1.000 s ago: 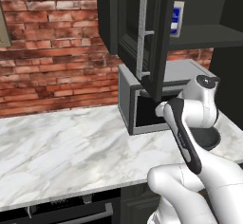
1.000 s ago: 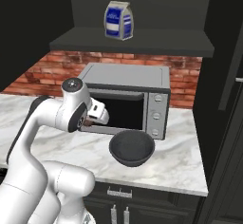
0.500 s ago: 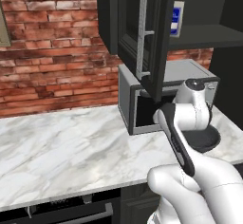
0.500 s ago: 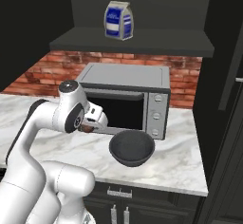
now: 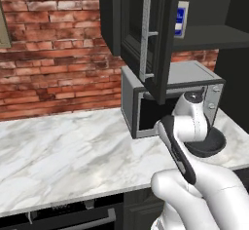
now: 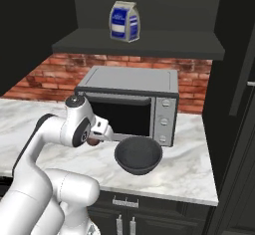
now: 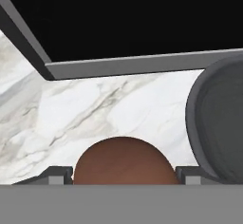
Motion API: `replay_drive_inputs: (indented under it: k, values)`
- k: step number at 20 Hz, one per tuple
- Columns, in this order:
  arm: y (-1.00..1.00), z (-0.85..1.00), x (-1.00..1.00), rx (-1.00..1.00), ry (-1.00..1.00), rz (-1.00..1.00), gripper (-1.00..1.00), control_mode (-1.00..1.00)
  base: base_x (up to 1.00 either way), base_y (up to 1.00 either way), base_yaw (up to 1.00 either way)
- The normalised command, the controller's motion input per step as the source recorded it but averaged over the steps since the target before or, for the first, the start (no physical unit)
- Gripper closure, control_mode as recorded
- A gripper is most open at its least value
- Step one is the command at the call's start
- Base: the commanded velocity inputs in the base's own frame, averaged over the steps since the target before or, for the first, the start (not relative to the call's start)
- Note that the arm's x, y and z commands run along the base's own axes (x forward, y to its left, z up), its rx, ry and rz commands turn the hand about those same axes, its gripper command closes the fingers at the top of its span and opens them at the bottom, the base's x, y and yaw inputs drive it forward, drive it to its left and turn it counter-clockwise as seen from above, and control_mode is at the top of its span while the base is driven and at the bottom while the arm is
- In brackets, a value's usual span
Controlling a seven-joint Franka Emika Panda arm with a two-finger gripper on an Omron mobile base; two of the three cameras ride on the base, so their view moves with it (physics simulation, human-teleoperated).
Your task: Pick the egg and butter from the fridge and place them by the bowl for mixing.
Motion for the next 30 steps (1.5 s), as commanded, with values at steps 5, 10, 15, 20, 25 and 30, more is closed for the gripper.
replay_drive_inputs:
  k: [5, 10, 15, 20, 25, 30]
  values:
    - [0.15, -0.34, 0.21, 0.00, 0.01, 0.02, 1.00, -1.00, 0.00, 0.00, 0.00]
    - [0.29, -0.23, 0.32, 0.00, 0.12, -0.03, 1.00, -1.00, 0.00, 0.00, 0.00]
    - [0.18, -0.26, 0.29, 0.00, 0.15, -0.03, 1.00, -1.00, 0.00, 0.00, 0.00]
    - [0.05, -0.37, 0.28, 0.00, 0.05, 0.00, 1.00, -1.00, 0.00, 0.00, 0.00]
    - [-0.01, -0.41, 0.14, 0.00, 0.00, 0.00, 1.00, -1.00, 0.00, 0.00, 0.00]
    - [-0.05, -0.30, 0.12, 0.00, -0.01, 0.00, 1.00, -1.00, 0.00, 0.00, 0.00]
